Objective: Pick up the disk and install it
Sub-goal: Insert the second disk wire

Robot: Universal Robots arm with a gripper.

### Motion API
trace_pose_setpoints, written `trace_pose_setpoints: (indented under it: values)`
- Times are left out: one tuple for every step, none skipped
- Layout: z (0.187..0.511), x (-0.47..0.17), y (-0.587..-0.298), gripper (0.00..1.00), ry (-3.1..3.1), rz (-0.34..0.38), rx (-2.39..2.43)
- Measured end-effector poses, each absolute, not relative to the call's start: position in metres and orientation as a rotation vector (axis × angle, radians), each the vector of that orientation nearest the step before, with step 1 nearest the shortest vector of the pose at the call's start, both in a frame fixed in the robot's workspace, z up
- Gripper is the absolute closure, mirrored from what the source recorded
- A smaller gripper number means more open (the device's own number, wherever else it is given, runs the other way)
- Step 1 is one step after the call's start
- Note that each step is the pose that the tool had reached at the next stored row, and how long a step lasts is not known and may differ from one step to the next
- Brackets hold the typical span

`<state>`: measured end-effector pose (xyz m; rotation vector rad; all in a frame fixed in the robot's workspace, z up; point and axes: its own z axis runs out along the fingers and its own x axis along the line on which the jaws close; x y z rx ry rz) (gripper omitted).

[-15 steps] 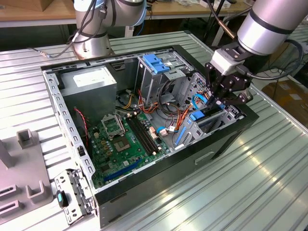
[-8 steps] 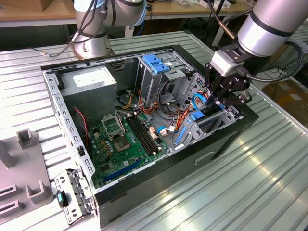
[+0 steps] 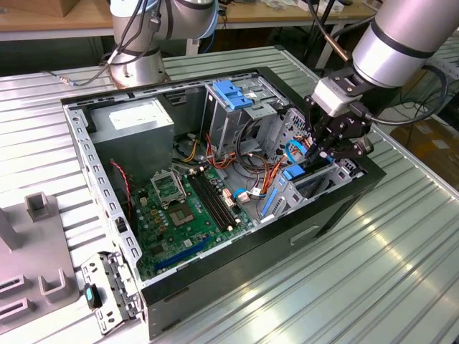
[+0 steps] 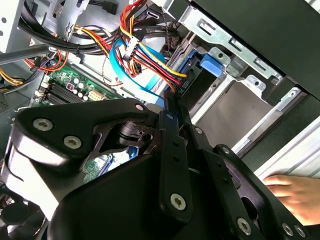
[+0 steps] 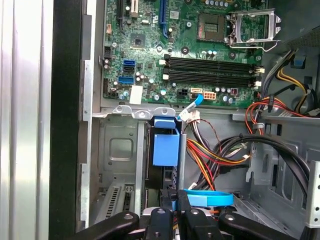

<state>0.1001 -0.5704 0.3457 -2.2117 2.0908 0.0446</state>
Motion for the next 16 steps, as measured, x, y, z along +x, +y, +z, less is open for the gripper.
trace_pose_setpoints:
  values:
    - [0.3452, 0.1001, -0.5704, 0.84, 2.090, 0.046, -2.211]
    - [0.3450, 0.1001, -0.5704, 0.84, 2.090, 0.046, -2.211]
    - [0.3447, 0.1001, -0.5705, 0.84, 2.090, 0.047, -2.210]
    - [0.3444, 0.1001, -0.5704, 0.84, 2.089, 0.047, -2.210]
    - [0.3441, 0.1001, -0.5705, 0.84, 2.089, 0.048, -2.210]
    - [0.3436, 0.1001, -0.5705, 0.84, 2.089, 0.049, -2.209]
    - [0.3427, 0.1001, -0.5707, 0.84, 2.089, 0.049, -2.209]
    - [0.3415, 0.1001, -0.5711, 0.84, 2.089, 0.049, -2.209]
    - [0.3401, 0.1001, -0.5715, 0.84, 2.089, 0.049, -2.209]
    - [0.3387, 0.1000, -0.5721, 0.84, 2.089, 0.049, -2.209]
    - [0.3380, 0.1001, -0.5724, 0.84, 2.089, 0.050, -2.208]
    - [0.3379, 0.1001, -0.5724, 0.84, 2.089, 0.050, -2.208]
    - [0.3378, 0.1001, -0.5724, 0.84, 2.088, 0.050, -2.208]
    - [0.3378, 0.1001, -0.5724, 0.84, 2.088, 0.050, -2.208]
    - [0.3378, 0.1001, -0.5724, 0.84, 2.088, 0.050, -2.208]
    - [0.3375, 0.1002, -0.5723, 0.83, 2.088, 0.051, -2.207]
